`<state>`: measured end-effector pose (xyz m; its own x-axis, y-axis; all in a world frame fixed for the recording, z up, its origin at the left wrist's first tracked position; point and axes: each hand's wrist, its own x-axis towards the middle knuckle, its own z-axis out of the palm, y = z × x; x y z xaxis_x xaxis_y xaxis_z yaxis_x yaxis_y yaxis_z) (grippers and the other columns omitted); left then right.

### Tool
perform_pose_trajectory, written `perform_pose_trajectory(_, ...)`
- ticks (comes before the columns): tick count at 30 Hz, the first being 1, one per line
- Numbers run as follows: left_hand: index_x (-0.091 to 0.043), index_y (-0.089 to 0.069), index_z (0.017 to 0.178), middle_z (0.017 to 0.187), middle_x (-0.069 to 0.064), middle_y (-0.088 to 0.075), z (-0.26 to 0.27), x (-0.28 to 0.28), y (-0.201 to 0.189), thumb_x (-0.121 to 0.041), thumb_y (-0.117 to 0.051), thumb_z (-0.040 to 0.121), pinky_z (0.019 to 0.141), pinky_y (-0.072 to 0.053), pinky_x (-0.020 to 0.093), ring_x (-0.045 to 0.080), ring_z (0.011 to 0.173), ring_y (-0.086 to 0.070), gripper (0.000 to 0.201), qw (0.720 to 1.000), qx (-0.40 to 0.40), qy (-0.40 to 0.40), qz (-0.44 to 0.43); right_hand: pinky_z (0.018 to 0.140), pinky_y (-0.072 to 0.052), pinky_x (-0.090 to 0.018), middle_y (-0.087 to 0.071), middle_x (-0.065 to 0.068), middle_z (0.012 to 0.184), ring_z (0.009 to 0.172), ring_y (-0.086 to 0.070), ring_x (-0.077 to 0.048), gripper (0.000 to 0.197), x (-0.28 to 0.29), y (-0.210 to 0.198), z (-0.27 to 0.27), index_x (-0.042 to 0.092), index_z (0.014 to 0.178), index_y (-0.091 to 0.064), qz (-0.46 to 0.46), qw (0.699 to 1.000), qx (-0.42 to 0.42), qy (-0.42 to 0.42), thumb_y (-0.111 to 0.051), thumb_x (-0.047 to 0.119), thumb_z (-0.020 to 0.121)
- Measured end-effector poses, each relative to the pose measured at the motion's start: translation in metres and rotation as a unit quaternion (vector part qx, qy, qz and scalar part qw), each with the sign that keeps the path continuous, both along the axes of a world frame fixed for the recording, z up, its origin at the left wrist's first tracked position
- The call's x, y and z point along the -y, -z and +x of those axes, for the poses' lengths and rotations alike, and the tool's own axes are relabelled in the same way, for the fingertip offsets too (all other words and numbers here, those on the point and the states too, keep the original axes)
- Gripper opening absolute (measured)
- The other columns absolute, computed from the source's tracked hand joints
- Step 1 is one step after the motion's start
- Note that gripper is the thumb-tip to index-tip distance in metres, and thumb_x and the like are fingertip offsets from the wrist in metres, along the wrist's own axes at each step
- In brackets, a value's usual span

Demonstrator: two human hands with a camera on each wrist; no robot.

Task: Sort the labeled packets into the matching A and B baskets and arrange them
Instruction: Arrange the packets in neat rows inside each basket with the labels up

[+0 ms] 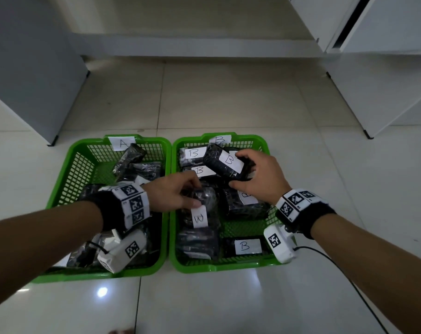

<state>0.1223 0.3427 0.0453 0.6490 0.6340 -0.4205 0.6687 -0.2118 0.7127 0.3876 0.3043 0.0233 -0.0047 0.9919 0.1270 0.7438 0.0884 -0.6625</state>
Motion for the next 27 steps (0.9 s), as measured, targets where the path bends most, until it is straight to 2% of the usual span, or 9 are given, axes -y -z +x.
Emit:
perform_pose_trajectory(4,-0.018,-0.059,0.105,0.107,-0.006,-0.073,-0.018,-0.010,-0.015,-0.022,-0.075,0.084,0.100,-0.048,0.049,0.014,0.106,-0.067,0.026,0.992,0.100,-0.070,-0.023,0.086,-0.057,-0.042,-0.066,0.001,0.114,0.100,-0.064,-0.015,0.068,-0.002,0.002,-0.008,0.017,0.121,-0.065,0.002,1.000,-0.007,-0.015,-0.091,0.032,0.060)
perform_pose_trajectory(6,-0.014,-0.062,0.108,0.109,-0.001,-0.073,-0.029,-0.015,-0.024,-0.020,-0.071,0.086,0.099,-0.048,0.048,0.017,0.106,-0.068,0.024,0.984,0.130,-0.112,-0.045,0.086,-0.057,-0.041,-0.067,0.001,0.113,0.099,-0.065,-0.016,0.068,-0.002,0.001,-0.011,0.017,0.121,-0.065,0.000,1.000,-0.008,-0.020,-0.090,0.033,0.060)
perform_pose_trajectory(9,-0.006,-0.064,0.106,0.099,0.009,-0.074,-0.049,-0.025,-0.032,-0.019,-0.066,0.085,0.085,-0.053,0.047,0.031,0.092,-0.069,0.025,0.954,0.198,-0.213,-0.078,0.088,-0.056,-0.038,-0.068,0.005,0.114,0.100,-0.065,-0.013,0.067,0.000,-0.003,-0.018,0.021,0.123,-0.064,-0.014,0.999,0.005,-0.046,-0.087,0.034,0.061)
perform_pose_trajectory(11,-0.004,-0.064,0.098,0.084,0.009,-0.071,-0.058,-0.030,-0.037,-0.020,-0.063,0.087,0.069,-0.055,0.037,0.026,0.077,-0.068,0.019,0.911,0.267,-0.297,-0.100,0.088,-0.056,-0.038,-0.068,0.006,0.114,0.101,-0.064,-0.013,0.068,0.003,-0.004,-0.024,0.023,0.124,-0.062,-0.021,0.996,0.038,-0.079,-0.082,0.038,0.061)
perform_pose_trajectory(13,-0.003,-0.062,0.098,0.079,0.007,-0.067,-0.065,-0.035,-0.038,-0.018,-0.057,0.092,0.057,-0.054,0.026,0.018,0.069,-0.065,0.016,0.876,0.307,-0.356,-0.111,0.089,-0.053,-0.038,-0.066,0.004,0.114,0.103,-0.060,-0.016,0.067,0.009,-0.003,-0.032,0.021,0.124,-0.061,-0.025,0.990,0.075,-0.117,-0.080,0.042,0.062)
perform_pose_trajectory(17,-0.006,-0.061,0.098,0.076,0.004,-0.066,-0.071,-0.040,-0.032,-0.020,-0.054,0.096,0.052,-0.051,0.020,0.012,0.063,-0.063,0.016,0.846,0.326,-0.404,-0.125,0.086,-0.040,-0.036,-0.061,0.004,0.100,0.100,-0.046,-0.015,0.064,0.014,0.004,-0.052,0.023,0.118,-0.062,-0.037,0.958,0.198,-0.205,-0.076,0.051,0.062)
perform_pose_trajectory(22,-0.008,-0.064,0.093,0.080,0.004,-0.070,-0.059,-0.038,-0.022,-0.022,-0.058,0.094,0.058,-0.054,0.025,0.015,0.070,-0.066,0.015,0.844,0.316,-0.407,-0.145,0.081,-0.032,-0.032,-0.059,0.000,0.102,0.100,-0.048,-0.020,0.076,0.006,0.003,-0.066,0.019,0.125,-0.057,-0.052,0.930,0.281,-0.229,-0.076,0.052,0.060)
perform_pose_trajectory(25,-0.005,-0.065,0.097,0.083,0.006,-0.071,-0.049,-0.037,-0.019,-0.022,-0.059,0.093,0.062,-0.055,0.028,0.017,0.074,-0.067,0.018,0.847,0.312,-0.403,-0.152,0.080,-0.042,-0.034,-0.059,0.000,0.099,0.098,-0.051,-0.020,0.071,0.002,-0.001,-0.062,0.019,0.119,-0.059,-0.078,0.946,0.228,-0.215,-0.078,0.052,0.058)
perform_pose_trajectory(27,-0.002,-0.064,0.106,0.091,0.009,-0.071,-0.042,-0.036,-0.017,-0.021,-0.058,0.093,0.070,-0.056,0.034,0.021,0.082,-0.067,0.024,0.842,0.317,-0.407,-0.159,0.082,-0.047,-0.034,-0.059,0.001,0.102,0.101,-0.053,-0.019,0.068,0.003,0.001,-0.057,0.019,0.117,-0.060,-0.080,0.959,0.175,-0.207,-0.078,0.048,0.059)
